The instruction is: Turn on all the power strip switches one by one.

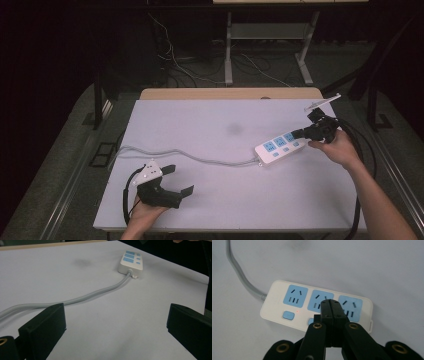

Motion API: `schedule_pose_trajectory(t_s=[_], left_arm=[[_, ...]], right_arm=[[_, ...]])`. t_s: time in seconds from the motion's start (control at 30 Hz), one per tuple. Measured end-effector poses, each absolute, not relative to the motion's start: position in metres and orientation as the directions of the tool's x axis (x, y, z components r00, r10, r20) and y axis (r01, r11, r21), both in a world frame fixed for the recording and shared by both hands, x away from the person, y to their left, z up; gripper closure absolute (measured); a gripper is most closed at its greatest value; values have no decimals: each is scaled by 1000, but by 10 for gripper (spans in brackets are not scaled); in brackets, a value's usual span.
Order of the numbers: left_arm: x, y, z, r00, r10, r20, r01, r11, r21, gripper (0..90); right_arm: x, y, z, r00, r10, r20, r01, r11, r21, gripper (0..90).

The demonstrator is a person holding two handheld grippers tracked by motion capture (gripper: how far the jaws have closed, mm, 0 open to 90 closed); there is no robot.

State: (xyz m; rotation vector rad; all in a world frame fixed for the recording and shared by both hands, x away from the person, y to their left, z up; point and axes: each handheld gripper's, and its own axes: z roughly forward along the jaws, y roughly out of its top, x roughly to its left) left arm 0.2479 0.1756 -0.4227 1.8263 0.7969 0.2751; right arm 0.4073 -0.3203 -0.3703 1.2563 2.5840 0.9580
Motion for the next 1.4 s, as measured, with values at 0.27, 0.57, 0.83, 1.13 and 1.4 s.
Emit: schedule_pose_trajectory(t_s=[0.27, 0.57, 0.83, 1.13, 1.4], left_arm=[[248, 175, -423, 750, 635, -182, 390, -203, 898, 8], [249, 176, -423, 748, 637, -184, 391, -200, 898, 8], [248, 176, -423, 747, 639, -182, 389, -199, 899, 8], [248, 176, -422, 747, 639, -183, 389, -198, 900, 8], [248, 177, -422, 747, 639, -182, 389, -197, 900, 9]], right_arm=[[409, -337, -367, -624, 760, 181, 683, 417, 600, 900], [413, -346, -373, -601, 778, 187, 702, 401, 589, 900], [414, -343, -382, -605, 774, 187, 709, 416, 569, 900], [415, -342, -392, -604, 772, 195, 717, 420, 557, 900], [416, -338, -400, -602, 772, 201, 726, 425, 540, 900]])
